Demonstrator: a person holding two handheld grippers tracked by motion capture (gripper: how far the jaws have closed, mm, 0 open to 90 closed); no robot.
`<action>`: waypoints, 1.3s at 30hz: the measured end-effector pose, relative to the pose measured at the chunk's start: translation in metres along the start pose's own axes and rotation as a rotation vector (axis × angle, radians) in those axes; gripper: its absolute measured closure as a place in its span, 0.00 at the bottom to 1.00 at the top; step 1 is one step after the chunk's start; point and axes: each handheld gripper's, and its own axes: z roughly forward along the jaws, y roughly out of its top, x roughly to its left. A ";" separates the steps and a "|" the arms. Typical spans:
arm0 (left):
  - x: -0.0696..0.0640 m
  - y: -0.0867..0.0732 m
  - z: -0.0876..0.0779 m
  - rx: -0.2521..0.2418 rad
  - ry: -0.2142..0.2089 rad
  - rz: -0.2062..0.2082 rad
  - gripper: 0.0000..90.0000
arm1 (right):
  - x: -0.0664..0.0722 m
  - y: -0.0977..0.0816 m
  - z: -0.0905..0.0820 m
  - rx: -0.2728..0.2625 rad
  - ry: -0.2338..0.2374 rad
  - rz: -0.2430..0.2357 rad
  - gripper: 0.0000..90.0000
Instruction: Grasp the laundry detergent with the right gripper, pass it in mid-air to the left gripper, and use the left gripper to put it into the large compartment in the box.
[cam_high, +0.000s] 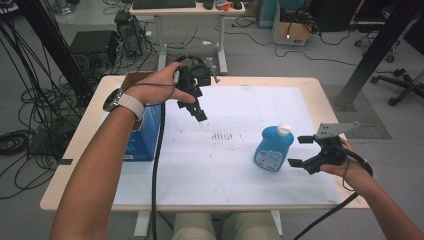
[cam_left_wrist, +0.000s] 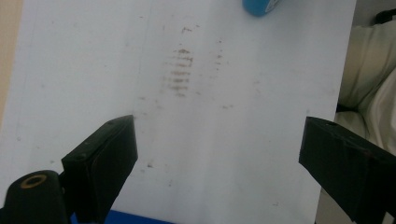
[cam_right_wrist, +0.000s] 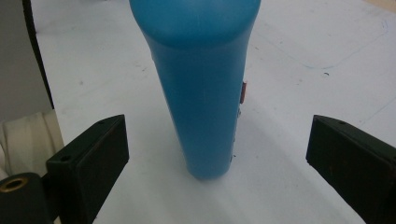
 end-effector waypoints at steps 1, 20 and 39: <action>0.000 0.000 0.000 0.000 0.000 0.000 0.13 | 0.000 0.000 0.000 0.000 0.000 -0.002 0.07; 0.000 -0.002 -0.001 -0.001 0.002 -0.005 0.13 | 0.002 0.002 -0.002 -0.003 0.001 -0.010 0.07; 0.000 -0.001 -0.001 0.003 0.004 -0.008 0.13 | 0.003 0.002 -0.001 -0.007 0.005 -0.005 0.07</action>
